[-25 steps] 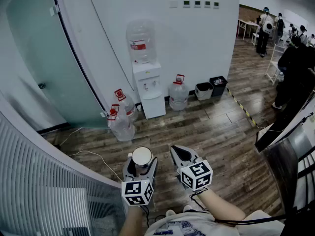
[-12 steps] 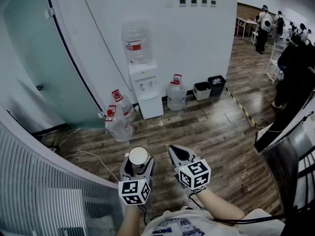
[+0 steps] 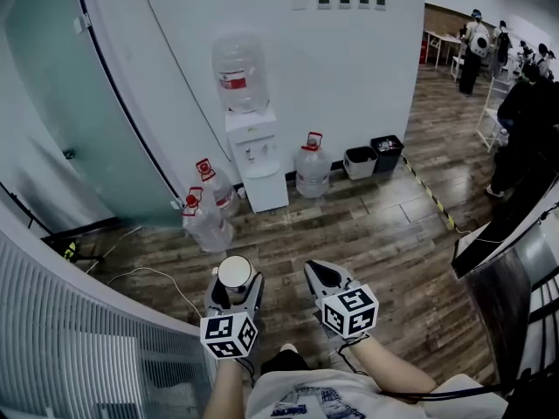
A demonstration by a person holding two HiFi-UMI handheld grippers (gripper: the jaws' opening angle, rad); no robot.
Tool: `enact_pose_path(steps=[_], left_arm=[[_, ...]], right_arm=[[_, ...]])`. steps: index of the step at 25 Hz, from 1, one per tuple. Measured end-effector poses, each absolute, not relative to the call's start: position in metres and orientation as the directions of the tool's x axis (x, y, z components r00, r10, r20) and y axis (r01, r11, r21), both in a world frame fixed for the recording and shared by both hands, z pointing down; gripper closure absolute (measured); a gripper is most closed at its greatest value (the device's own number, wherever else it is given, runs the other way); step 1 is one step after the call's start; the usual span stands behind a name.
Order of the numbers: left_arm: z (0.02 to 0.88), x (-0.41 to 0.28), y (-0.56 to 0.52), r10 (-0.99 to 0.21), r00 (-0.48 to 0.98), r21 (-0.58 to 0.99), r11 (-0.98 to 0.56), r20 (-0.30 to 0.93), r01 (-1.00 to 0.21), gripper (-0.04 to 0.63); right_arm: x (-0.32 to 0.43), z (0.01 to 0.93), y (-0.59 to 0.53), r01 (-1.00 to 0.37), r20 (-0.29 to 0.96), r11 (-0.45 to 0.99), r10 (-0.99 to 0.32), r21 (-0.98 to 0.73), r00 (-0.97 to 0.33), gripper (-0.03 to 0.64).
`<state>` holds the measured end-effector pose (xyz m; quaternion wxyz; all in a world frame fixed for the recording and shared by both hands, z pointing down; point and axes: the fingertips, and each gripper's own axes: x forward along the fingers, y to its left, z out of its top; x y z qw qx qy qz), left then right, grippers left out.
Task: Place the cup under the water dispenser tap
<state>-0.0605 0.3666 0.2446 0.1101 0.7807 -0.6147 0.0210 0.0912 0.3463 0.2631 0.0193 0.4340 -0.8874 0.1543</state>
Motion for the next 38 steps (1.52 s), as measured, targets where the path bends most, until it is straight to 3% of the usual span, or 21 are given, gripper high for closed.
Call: enact_pose_path(steps=[23, 38], left_arm=[[0.263, -0.166, 0.099, -0.935, 0.291, 0.154, -0.263, 0.204, -0.952, 0.186], [0.27, -0.196, -0.021, -0.913, 0.334, 0.134, -0.31, 0.233, -0.941, 0.186]], right_arm=[[-0.03, 0.272, 0.078, -0.794, 0.23, 0.56, -0.761, -0.239, -0.606, 0.595], [-0.067, 0.282, -0.038, -0.82, 0.254, 0.508, -0.784, -0.264, -0.567, 0.595]])
